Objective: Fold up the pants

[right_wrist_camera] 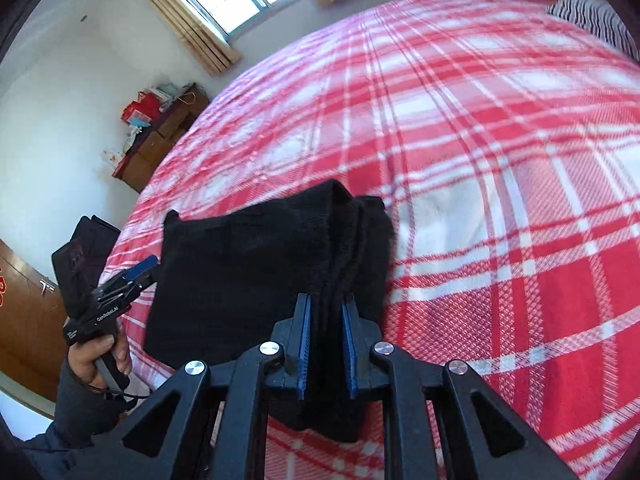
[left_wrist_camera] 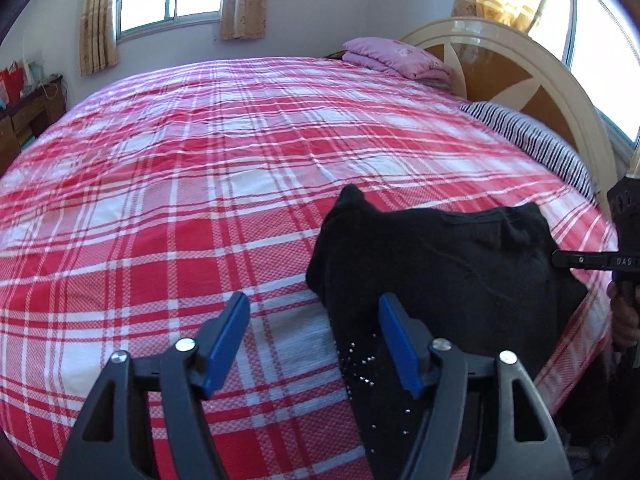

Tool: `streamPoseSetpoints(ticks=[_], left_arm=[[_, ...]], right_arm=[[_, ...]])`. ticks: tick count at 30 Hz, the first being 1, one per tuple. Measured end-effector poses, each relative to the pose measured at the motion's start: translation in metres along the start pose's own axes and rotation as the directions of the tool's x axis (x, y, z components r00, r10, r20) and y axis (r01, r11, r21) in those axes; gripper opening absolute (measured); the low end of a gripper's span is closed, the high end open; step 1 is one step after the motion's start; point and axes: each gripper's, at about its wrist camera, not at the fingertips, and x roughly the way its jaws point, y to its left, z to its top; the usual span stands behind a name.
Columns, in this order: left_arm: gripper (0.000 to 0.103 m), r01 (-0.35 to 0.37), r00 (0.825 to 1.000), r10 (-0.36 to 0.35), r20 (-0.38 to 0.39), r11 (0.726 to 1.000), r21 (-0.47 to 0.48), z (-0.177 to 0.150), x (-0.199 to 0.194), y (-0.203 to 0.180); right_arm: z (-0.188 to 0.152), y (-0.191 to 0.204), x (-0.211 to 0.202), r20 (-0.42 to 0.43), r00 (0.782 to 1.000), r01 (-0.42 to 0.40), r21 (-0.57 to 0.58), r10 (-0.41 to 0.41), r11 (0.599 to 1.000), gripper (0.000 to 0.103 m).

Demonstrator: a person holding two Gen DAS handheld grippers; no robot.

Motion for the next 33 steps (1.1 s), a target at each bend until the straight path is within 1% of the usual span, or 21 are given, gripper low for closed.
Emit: streamPoseSetpoints(ticks=[2, 4, 5, 6, 7, 8, 9, 10, 11, 14, 16, 17, 19, 20, 21, 22, 23, 26, 29, 31, 33], left_arm=[[0.082, -0.048, 0.999, 0.049, -0.011, 0.998, 0.043, -0.002, 0.007, -0.004], [0.09, -0.089, 0.996, 0.089, -0.001, 0.994, 0.068, -0.006, 0.008, -0.003], [0.093, -0.1, 0.995, 0.1, 0.005, 0.993, 0.068, -0.008, 0.007, -0.001], [0.094, -0.103, 0.995, 0.102, 0.008, 0.993, 0.062, -0.009, 0.007, 0.002], [0.094, -0.102, 0.995, 0.102, 0.007, 0.994, 0.046, -0.011, 0.006, 0.007], [0.094, -0.097, 0.995, 0.097, 0.008, 0.995, 0.027, -0.012, 0.005, 0.01], [0.094, -0.087, 0.996, 0.086, 0.015, 0.996, 0.005, -0.012, 0.003, 0.013], [0.094, -0.082, 0.996, 0.082, 0.028, 0.997, -0.011, -0.011, -0.001, 0.014], [0.094, -0.095, 0.994, 0.096, 0.054, 0.995, -0.022, -0.008, -0.006, 0.014], [0.096, -0.102, 0.99, 0.101, 0.096, 0.995, 0.001, 0.007, -0.012, 0.007], [0.097, -0.12, 0.987, 0.117, 0.106, 0.992, 0.024, 0.017, -0.009, 0.002], [0.098, -0.141, 0.985, 0.135, 0.11, 0.989, 0.048, 0.023, -0.004, -0.002], [0.098, -0.184, 0.98, 0.177, 0.094, 0.98, 0.078, 0.027, 0.007, -0.005], [0.1, -0.204, 0.977, 0.197, 0.076, 0.974, 0.098, 0.028, 0.017, -0.005], [0.101, -0.217, 0.976, 0.212, 0.051, 0.969, 0.117, 0.027, 0.027, -0.004], [0.103, -0.223, 0.975, 0.22, 0.042, 0.967, 0.119, 0.026, 0.032, -0.002], [0.103, -0.219, 0.976, 0.217, 0.034, 0.969, 0.113, 0.024, 0.038, 0.001], [0.103, -0.18, 0.983, 0.178, 0.036, 0.982, 0.052, 0.019, 0.038, 0.01], [0.103, -0.185, 0.982, 0.183, 0.041, 0.982, 0.047, 0.018, 0.033, 0.008], [0.103, -0.197, 0.98, 0.195, 0.045, 0.979, 0.056, 0.019, 0.028, 0.005], [0.103, -0.201, 0.979, 0.199, 0.052, 0.978, 0.052, 0.02, 0.021, 0.005]], right_arm=[[-0.001, -0.003, 0.0, 0.001, 1.0, -0.012, 0.013, 0.012, 1.0, 0.018], [0.002, -0.006, -0.006, 0.006, 1.0, -0.021, 0.035, 0.021, 0.999, 0.025], [0.003, -0.004, -0.012, 0.027, 1.0, 0.007, 0.029, -0.007, 1.0, 0.034], [0.004, -0.001, -0.018, 0.052, 0.997, 0.055, 0.015, -0.056, 0.998, 0.048], [0.006, 0.005, -0.026, 0.095, 0.989, 0.115, -0.006, -0.114, 0.993, 0.051], [0.007, 0.01, -0.031, 0.123, 0.984, 0.128, -0.016, -0.125, 0.992, 0.051], [0.008, 0.019, -0.036, 0.153, 0.982, 0.12, -0.036, -0.113, 0.992, 0.051], [0.009, 0.025, -0.038, 0.163, 0.982, 0.107, -0.054, -0.097, 0.993, 0.051], [0.01, 0.035, -0.038, 0.169, 0.983, 0.091, -0.084, -0.076, 0.992, 0.051], [0.017, 0.065, -0.023, 0.155, 0.988, 0.034, -0.174, -0.007, 0.984, 0.052], [0.02, 0.074, -0.008, 0.147, 0.989, 0.02, -0.19, 0.008, 0.982, 0.056], [0.023, 0.075, 0.002, 0.144, 0.99, 0.033, -0.191, -0.006, 0.981, 0.06], [0.028, 0.07, 0.018, 0.144, 0.987, 0.09, -0.173, -0.065, 0.981, 0.06], [0.03, 0.062, 0.028, 0.122, 0.989, 0.104, -0.142, -0.087, 0.984, 0.06], [0.031, 0.049, 0.037, 0.087, 0.992, 0.097, -0.105, -0.088, 0.99, 0.06], [0.031, 0.044, 0.04, 0.079, 0.994, 0.08, -0.094, -0.072, 0.992, 0.06], [0.031, 0.039, 0.039, 0.086, 0.995, 0.053, -0.096, -0.044, 0.994, 0.06], [0.031, 0.036, 0.035, 0.077, 0.997, 0.032, -0.108, -0.024, 0.994, 0.06], [0.03, 0.036, 0.032, 0.094, 0.995, 0.024, -0.096, -0.015, 0.995, 0.06], [0.026, 0.04, 0.023, 0.111, 0.993, 0.04, -0.098, -0.029, 0.994, 0.06], [0.02, 0.044, 0.009, 0.137, 0.988, 0.083, -0.12, -0.066, 0.989, 0.06]])
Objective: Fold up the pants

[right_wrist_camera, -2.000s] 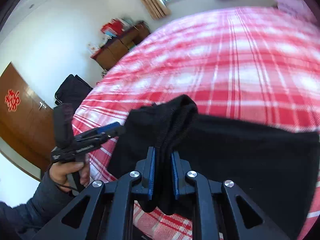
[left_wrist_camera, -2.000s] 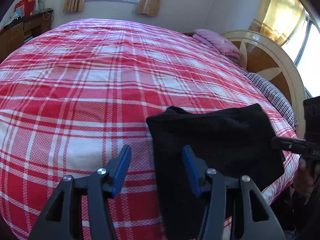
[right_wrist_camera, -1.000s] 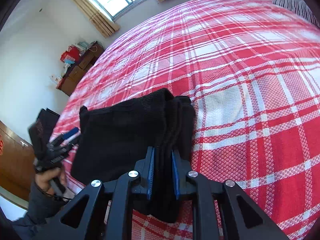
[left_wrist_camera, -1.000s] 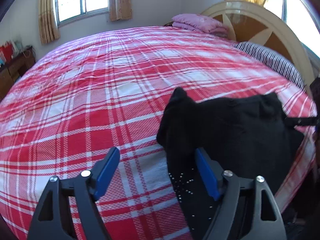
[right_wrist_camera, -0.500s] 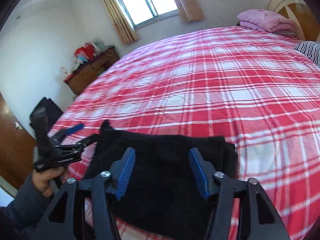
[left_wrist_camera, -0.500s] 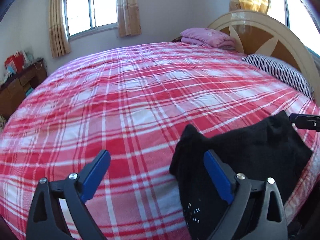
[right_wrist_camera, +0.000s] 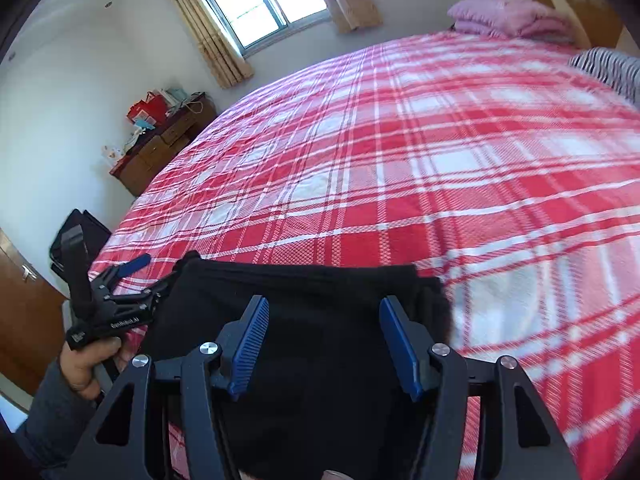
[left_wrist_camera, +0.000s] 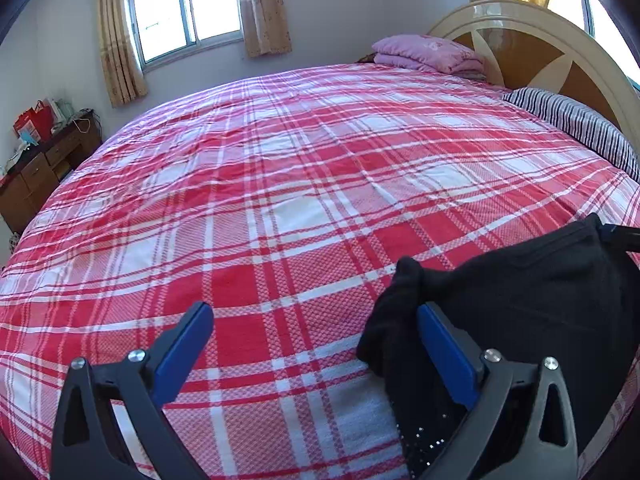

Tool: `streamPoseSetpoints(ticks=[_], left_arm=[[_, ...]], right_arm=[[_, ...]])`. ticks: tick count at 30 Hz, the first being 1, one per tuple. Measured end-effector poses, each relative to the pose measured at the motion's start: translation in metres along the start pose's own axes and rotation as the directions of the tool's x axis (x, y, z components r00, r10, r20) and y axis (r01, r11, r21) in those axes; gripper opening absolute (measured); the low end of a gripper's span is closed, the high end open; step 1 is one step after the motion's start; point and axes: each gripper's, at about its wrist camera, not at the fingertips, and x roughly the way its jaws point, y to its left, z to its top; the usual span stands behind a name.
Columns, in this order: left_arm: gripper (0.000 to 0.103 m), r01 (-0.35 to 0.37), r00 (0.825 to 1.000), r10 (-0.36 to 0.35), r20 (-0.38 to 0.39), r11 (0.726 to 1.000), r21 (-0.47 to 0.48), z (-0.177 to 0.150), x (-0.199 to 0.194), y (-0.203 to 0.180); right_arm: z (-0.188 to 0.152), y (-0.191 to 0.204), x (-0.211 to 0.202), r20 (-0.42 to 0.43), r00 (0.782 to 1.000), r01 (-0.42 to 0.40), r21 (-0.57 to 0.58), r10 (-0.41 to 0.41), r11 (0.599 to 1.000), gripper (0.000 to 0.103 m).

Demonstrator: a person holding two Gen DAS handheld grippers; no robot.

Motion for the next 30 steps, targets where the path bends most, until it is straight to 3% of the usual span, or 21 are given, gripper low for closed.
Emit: streamPoseSetpoints(ticks=[4, 14, 18, 20, 23, 26, 30], left_arm=[[0.103, 0.012, 1.0, -0.012, 0.002, 1.0, 0.001, -0.003, -0.011, -0.001], [0.103, 0.086, 0.996, -0.087, 0.021, 0.996, 0.038, -0.023, -0.051, -0.021], [0.103, 0.101, 0.995, -0.098, -0.037, 0.99, 0.103, -0.044, -0.039, -0.039], [0.103, 0.117, 0.992, -0.114, -0.048, 0.99, 0.073, -0.05, -0.03, -0.036], [0.103, 0.185, 0.98, -0.186, -0.066, 0.983, -0.022, -0.047, -0.028, -0.02], [0.103, 0.225, 0.973, -0.229, -0.036, 0.971, -0.075, -0.044, -0.031, -0.01], [0.103, 0.288, 0.955, -0.294, -0.023, 0.946, -0.149, -0.037, -0.026, 0.002]], right_arm=[[-0.011, 0.01, -0.025, 0.045, 0.996, 0.08, -0.076, -0.076, 0.994, 0.06], [-0.061, 0.033, -0.044, -0.005, 0.997, 0.068, -0.232, -0.071, 0.97, 0.062], [-0.072, 0.033, -0.032, -0.016, 0.991, 0.123, -0.293, -0.134, 0.948, 0.063], [-0.072, 0.03, -0.031, -0.018, 0.985, 0.16, -0.294, -0.173, 0.942, 0.063], [-0.065, 0.026, -0.04, -0.011, 0.991, 0.129, -0.252, -0.136, 0.959, 0.064], [-0.052, 0.015, -0.05, 0.012, 0.997, 0.074, -0.167, -0.073, 0.983, 0.065], [-0.034, -0.008, -0.044, 0.015, 0.998, 0.055, -0.055, -0.054, 0.997, 0.066]])
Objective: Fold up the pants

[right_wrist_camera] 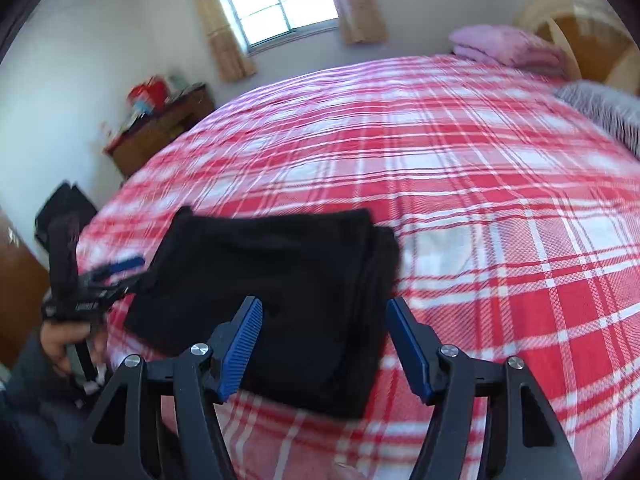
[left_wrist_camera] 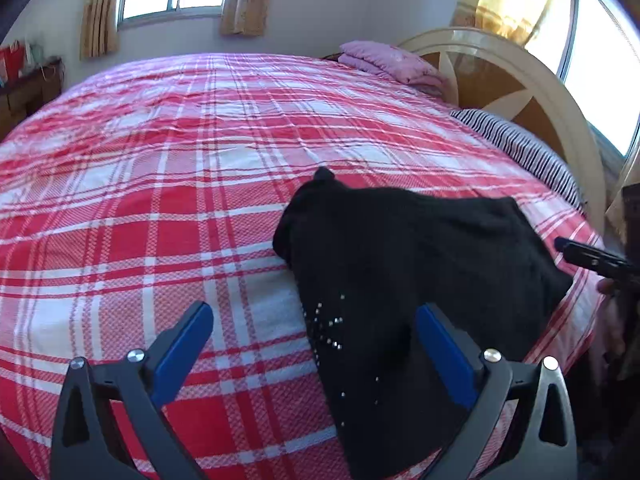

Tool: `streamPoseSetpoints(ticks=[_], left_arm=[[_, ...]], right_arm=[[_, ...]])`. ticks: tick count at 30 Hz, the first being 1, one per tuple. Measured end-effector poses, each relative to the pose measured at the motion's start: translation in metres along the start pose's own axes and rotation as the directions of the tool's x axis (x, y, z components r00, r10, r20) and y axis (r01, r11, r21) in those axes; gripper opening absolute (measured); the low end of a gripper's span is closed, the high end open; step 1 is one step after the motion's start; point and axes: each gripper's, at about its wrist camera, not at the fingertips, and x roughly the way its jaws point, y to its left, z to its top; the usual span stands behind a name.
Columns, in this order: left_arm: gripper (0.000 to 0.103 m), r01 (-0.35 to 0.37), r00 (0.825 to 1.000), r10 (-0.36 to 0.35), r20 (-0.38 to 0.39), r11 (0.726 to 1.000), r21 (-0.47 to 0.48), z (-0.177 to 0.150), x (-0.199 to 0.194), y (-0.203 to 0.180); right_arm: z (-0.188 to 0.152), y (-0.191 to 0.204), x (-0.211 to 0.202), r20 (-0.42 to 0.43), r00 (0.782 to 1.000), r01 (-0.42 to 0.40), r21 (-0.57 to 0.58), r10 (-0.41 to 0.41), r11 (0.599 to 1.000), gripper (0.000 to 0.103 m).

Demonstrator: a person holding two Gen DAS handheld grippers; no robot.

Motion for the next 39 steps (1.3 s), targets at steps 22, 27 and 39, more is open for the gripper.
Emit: streamPoseSetpoints(ticks=[22, 27, 39], left_arm=[[0.017, 0.223, 0.974, -0.225, -0.009, 0.971, -0.091, 0.025, 0.008, 0.013], [0.015, 0.173, 0.984, -0.167, 0.056, 0.98, -0.103, 0.033, -0.028, 0.045], [0.015, -0.109, 0.979, 0.152, 0.136, 0.955, -0.277, 0.01, -0.109, 0.186]], right_arm=[[0.038, 0.016, 0.035, -0.068, 0.988, -0.138, 0.042, 0.141, 0.99, 0.027], [0.078, 0.061, 0.057, -0.076, 0.98, -0.189, -0.049, 0.185, 0.981, 0.027], [0.145, 0.219, 0.209, -0.203, 0.911, -0.395, -0.188, 0.358, 0.899, 0.027]])
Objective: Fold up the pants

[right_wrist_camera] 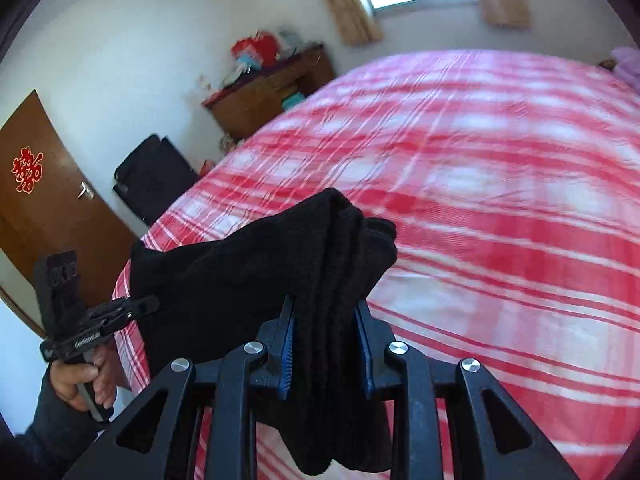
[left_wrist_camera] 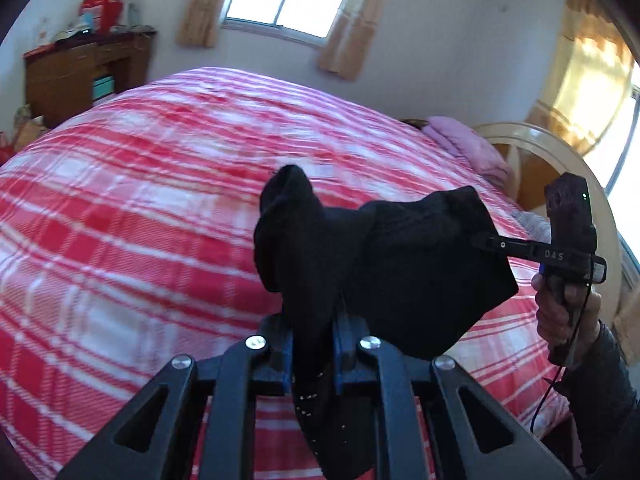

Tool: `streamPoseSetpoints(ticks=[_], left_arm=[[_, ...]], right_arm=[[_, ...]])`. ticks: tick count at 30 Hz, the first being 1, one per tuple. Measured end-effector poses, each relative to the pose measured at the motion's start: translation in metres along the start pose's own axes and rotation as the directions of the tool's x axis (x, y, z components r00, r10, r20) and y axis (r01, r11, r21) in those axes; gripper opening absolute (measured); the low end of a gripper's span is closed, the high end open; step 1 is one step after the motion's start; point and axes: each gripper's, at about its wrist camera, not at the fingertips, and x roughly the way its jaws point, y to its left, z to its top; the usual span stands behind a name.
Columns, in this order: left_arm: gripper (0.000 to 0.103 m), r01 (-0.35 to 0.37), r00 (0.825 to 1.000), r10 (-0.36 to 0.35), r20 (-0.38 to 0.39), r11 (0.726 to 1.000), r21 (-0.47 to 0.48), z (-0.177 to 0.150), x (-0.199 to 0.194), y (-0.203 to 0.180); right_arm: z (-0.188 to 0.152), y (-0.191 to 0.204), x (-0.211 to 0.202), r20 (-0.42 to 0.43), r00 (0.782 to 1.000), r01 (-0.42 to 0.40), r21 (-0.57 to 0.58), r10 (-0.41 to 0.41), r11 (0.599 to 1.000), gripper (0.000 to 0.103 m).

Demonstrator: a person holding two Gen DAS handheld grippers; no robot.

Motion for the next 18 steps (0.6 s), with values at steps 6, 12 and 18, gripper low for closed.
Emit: streamPoseSetpoints(ticks=[6, 12, 18], left_arm=[[0.052, -0.158, 0.987, 0.157, -0.045, 0.987, -0.019, -0.029, 0.02, 0.043], [0.083, -0.238, 0.971, 0.238, 0.01, 0.971, -0.01, -0.037, 0.02, 0.049], [0.086, -0.301, 0.953, 0.301, -0.006, 0.953, -0.003, -0.037, 0.014, 0.046]], right_arm=[[-0.008, -0.006, 0.065, -0.066, 0.997, 0.044, 0.06, -0.04, 0.997, 0.042], [-0.02, -0.051, 0.053, -0.038, 0.999, 0.022, 0.203, -0.014, 0.979, 0.067], [-0.028, -0.081, 0.001, 0.046, 0.975, 0.197, 0.283, -0.219, 0.939, 0.07]])
